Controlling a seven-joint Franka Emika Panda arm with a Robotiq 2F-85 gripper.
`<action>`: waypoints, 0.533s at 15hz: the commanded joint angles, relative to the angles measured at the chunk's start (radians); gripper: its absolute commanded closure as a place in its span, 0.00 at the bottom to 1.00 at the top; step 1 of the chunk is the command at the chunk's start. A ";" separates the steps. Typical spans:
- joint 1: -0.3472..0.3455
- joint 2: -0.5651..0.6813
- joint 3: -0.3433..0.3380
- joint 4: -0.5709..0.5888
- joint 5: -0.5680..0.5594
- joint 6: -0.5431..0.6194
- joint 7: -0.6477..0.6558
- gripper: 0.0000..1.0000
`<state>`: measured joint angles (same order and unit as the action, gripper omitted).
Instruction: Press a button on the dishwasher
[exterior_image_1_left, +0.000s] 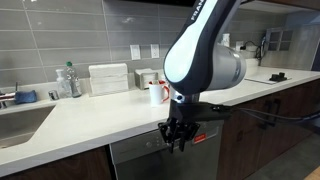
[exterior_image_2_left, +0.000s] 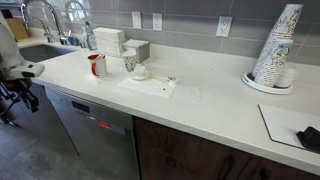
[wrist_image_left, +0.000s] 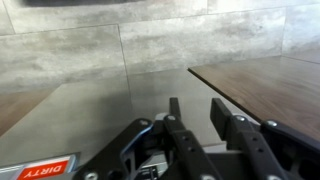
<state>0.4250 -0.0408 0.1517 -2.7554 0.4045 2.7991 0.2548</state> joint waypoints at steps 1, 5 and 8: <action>-0.165 -0.051 -0.025 0.006 -0.186 -0.106 0.000 0.31; -0.300 -0.191 -0.059 -0.037 -0.381 -0.185 0.005 0.01; -0.376 -0.309 -0.055 -0.025 -0.497 -0.306 0.006 0.00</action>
<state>0.1045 -0.1927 0.0889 -2.7387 -0.0024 2.6029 0.2508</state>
